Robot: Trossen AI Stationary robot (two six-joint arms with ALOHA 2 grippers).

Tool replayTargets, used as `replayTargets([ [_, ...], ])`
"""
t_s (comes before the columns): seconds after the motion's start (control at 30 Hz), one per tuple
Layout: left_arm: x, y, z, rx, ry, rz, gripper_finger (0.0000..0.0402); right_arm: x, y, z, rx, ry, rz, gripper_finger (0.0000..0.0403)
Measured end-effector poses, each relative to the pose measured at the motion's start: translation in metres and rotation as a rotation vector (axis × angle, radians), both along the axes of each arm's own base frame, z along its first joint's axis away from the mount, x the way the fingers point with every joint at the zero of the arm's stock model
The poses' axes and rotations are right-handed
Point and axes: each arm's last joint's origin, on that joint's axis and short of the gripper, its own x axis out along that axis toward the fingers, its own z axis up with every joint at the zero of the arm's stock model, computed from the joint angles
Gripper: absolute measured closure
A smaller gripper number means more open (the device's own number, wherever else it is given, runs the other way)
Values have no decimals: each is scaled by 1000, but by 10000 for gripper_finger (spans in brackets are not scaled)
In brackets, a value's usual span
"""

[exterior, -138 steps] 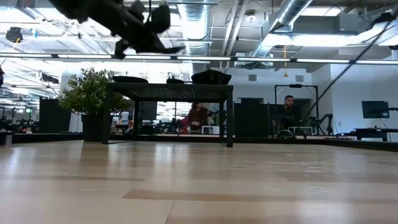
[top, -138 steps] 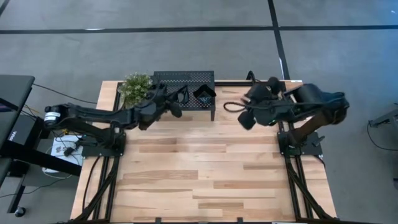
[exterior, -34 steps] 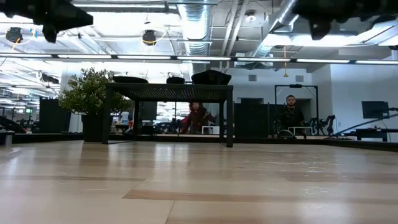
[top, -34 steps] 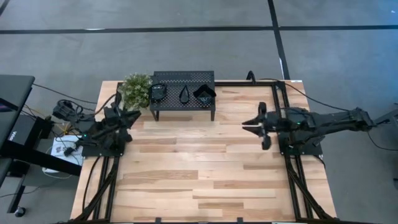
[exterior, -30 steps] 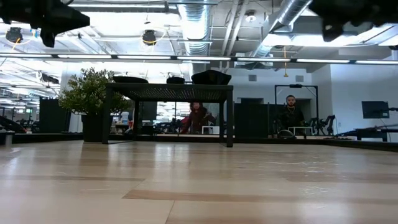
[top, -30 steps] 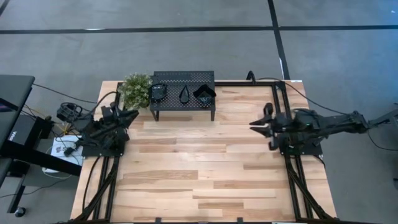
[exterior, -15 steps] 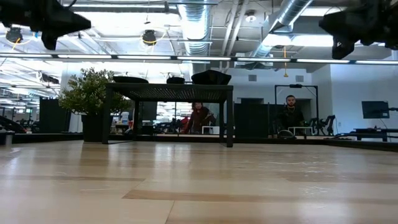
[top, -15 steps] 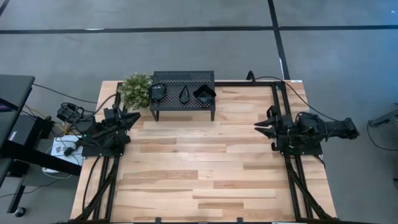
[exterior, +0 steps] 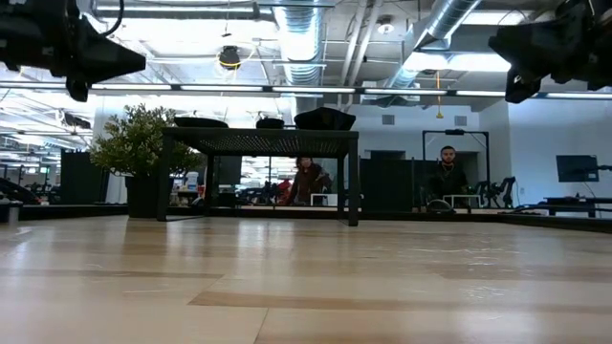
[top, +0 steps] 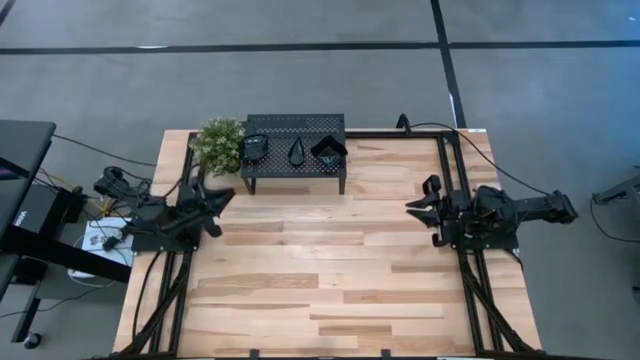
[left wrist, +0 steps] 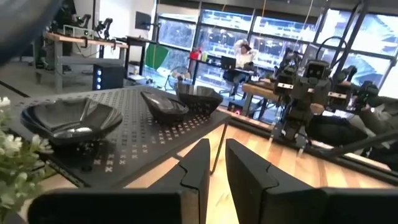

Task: Pick & Place Mini shaped plates
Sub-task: Return to Home Position

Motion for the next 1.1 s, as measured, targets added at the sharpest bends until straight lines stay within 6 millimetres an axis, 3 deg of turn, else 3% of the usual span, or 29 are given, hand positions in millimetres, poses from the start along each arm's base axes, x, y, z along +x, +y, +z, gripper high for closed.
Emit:
replayTargets([
  [0.37, 6, -4, -28, 2, 16, 17, 349, 0, 0, -1, 30, 5, 9, 332],
  [1.1, 12, -8, -33, 85, 108, 11, 349, 0, 0, -1, 31, 9, 7, 332],
])
